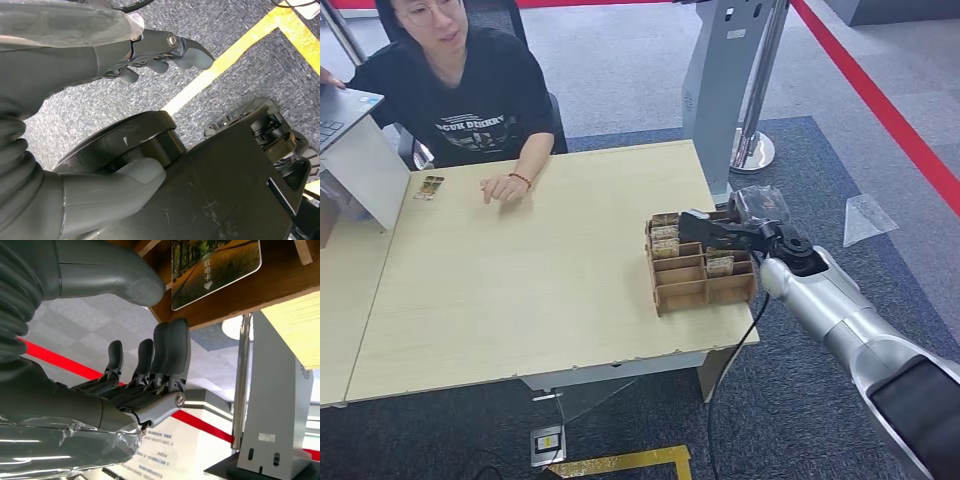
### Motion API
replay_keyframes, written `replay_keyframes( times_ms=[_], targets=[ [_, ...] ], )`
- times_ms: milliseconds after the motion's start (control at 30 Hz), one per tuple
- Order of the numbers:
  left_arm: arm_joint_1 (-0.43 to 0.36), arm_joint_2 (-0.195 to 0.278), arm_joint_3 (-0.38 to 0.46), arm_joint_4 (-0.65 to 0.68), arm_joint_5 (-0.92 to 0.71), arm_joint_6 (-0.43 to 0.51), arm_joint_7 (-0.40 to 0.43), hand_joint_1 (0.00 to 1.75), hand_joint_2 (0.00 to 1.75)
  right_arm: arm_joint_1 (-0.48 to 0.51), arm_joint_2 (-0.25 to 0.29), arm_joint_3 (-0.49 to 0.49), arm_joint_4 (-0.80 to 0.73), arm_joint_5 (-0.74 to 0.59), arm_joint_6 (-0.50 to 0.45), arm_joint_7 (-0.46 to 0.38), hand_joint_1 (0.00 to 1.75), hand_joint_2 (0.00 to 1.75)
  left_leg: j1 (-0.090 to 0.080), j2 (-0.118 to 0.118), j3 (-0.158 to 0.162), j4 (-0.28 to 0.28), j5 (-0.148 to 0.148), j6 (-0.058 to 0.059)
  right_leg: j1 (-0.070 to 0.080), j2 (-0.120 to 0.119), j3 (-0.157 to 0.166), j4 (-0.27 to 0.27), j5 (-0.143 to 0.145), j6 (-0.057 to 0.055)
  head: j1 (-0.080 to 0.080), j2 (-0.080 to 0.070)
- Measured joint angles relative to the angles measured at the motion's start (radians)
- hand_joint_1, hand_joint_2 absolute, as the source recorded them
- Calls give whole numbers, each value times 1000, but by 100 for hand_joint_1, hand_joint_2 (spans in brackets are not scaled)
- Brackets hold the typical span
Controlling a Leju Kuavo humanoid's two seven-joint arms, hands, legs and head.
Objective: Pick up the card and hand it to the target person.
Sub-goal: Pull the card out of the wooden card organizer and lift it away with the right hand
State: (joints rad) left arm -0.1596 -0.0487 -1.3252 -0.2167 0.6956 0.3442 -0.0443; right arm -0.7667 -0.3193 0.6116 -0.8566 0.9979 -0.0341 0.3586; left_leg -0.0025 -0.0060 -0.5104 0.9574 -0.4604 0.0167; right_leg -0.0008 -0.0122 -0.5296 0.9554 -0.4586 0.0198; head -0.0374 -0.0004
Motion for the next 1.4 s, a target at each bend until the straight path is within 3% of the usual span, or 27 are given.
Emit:
replay_keyframes(
  times_ms=[167, 400, 900, 967, 1100, 1200, 1400],
  targets=[
    [0, -1, 0, 0, 2, 0, 0, 0, 175, 0, 0, 0, 4, 0, 3, 0, 79, 175, 0, 0, 0, 0, 0, 0, 0, 0, 0, 0, 0, 0, 0, 0],
    [0, -3, 0, 0, 2, 0, 0, 0, 175, -2, 0, 0, 8, 0, 6, 0, 95, 175, 0, 0, 0, 0, 0, 0, 0, 0, 0, 0, 0, 0, 0, 0],
    [-1, -9, 0, 0, 1, -2, 2, 0, 175, -20, 22, 9, 38, 5, 5, -7, 94, 175, 0, 0, 0, 0, 0, 0, 0, 0, 0, 0, 0, 0, 0, 0],
    [-1, -9, 0, 0, 1, -2, 3, 0, 175, -24, 30, 14, 49, 4, 2, -9, 99, 175, 0, 0, 0, 0, 0, 0, 0, 0, 0, 0, 0, 0, 0, 0],
    [-2, -10, 0, 0, 1, -2, 3, 0, 175, -30, 45, 23, 70, 0, -13, -12, 164, 175, 0, 0, 0, 0, 0, 0, 0, 0, 0, 0, 0, 0, 0, 0],
    [-3, -10, 0, 0, 0, -2, 3, 0, 175, -36, 56, 28, 91, -7, -24, -14, 175, 175, 0, 0, 0, 0, 0, 0, 0, 0, 0, 0, 0, 0, 0, 0],
    [-3, -10, 0, 0, 0, -2, 6, 0, 175, -49, 70, 35, 125, -15, -38, -20, 175, 175, 0, 0, 0, 0, 0, 0, 0, 0, 0, 0, 0, 0, 0, 0]
  ],
)
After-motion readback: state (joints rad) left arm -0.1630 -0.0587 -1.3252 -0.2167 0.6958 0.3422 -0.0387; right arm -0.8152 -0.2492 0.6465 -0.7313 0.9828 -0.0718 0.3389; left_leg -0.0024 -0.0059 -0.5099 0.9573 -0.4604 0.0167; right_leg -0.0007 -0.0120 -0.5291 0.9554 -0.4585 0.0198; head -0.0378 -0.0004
